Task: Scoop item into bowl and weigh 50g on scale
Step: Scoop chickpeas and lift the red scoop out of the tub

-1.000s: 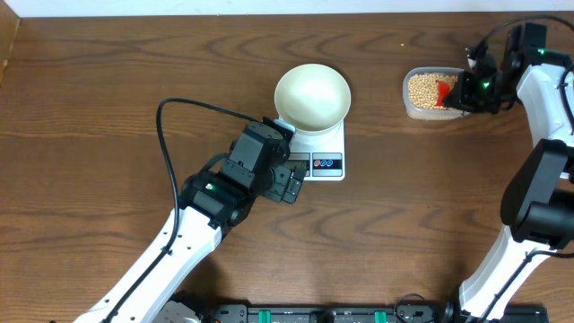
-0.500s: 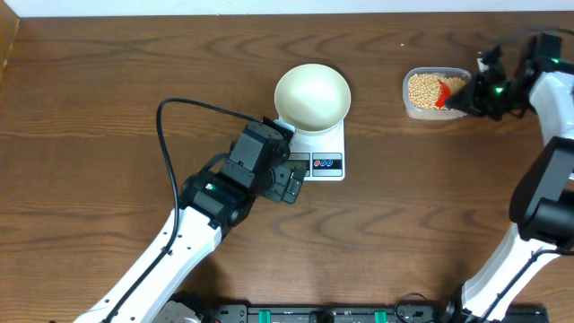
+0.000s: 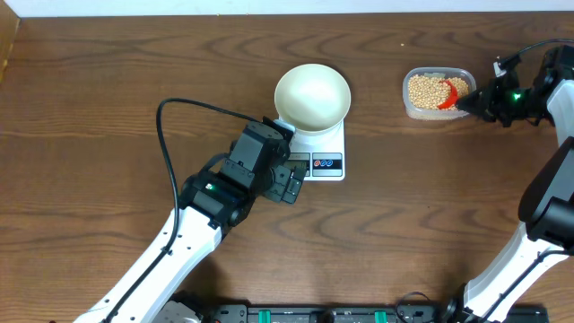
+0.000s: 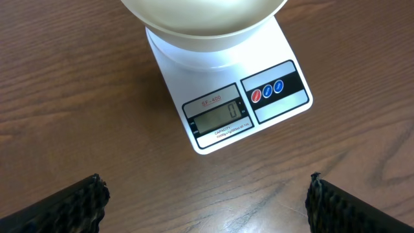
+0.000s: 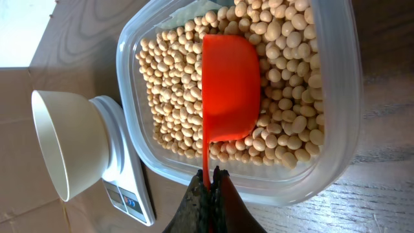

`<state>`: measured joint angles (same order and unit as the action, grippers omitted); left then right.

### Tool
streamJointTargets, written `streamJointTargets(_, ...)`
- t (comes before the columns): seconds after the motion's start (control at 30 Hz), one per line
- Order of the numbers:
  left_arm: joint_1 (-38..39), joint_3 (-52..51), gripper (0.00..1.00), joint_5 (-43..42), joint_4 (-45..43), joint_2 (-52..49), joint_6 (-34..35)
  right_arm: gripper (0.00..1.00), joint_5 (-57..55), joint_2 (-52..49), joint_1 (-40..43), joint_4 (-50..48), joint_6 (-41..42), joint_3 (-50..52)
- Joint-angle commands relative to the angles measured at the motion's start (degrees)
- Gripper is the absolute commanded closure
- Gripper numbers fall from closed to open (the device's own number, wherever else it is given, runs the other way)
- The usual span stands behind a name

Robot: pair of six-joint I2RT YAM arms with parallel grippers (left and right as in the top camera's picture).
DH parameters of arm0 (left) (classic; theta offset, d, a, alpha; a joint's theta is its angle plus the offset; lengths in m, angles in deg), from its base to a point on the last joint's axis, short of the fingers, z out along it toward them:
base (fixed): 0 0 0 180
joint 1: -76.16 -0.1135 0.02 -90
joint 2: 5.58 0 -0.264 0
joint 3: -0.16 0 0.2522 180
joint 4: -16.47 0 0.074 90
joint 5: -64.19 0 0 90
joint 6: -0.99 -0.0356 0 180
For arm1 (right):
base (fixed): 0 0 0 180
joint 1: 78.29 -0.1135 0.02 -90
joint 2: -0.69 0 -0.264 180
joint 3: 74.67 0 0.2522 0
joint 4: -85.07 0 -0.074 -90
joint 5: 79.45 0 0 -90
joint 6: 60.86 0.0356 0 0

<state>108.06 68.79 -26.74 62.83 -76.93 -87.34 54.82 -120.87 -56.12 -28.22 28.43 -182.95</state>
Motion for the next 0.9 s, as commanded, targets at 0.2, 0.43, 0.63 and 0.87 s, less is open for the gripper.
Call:
streamJointTargets(0.2, -0.3, -0.5, 0.0, 0.7, 0.0, 0.1, 0.1, 0.99, 1.9, -0.5, -0.4, -3.2, 0.5, 3.5)
streamJointTargets(0.43, -0.3, -0.5, 0.0, 0.8, 0.0, 0.1, 0.1, 0.99, 9.4, -0.5, -0.1, -3.7, -0.2, 4.6)
streamJointTargets(0.63, -0.3, -0.5, 0.0, 0.7, 0.0, 0.1, 0.1, 0.99, 14.9, -0.5, 2.4, -3.2, -1.2, 4.6)
streamJointTargets(0.87, -0.3, -0.5, 0.0, 0.8, 0.0, 0.1, 0.1, 0.99, 18.0, -0.5, 4.6, -2.6, -3.3, 5.1)
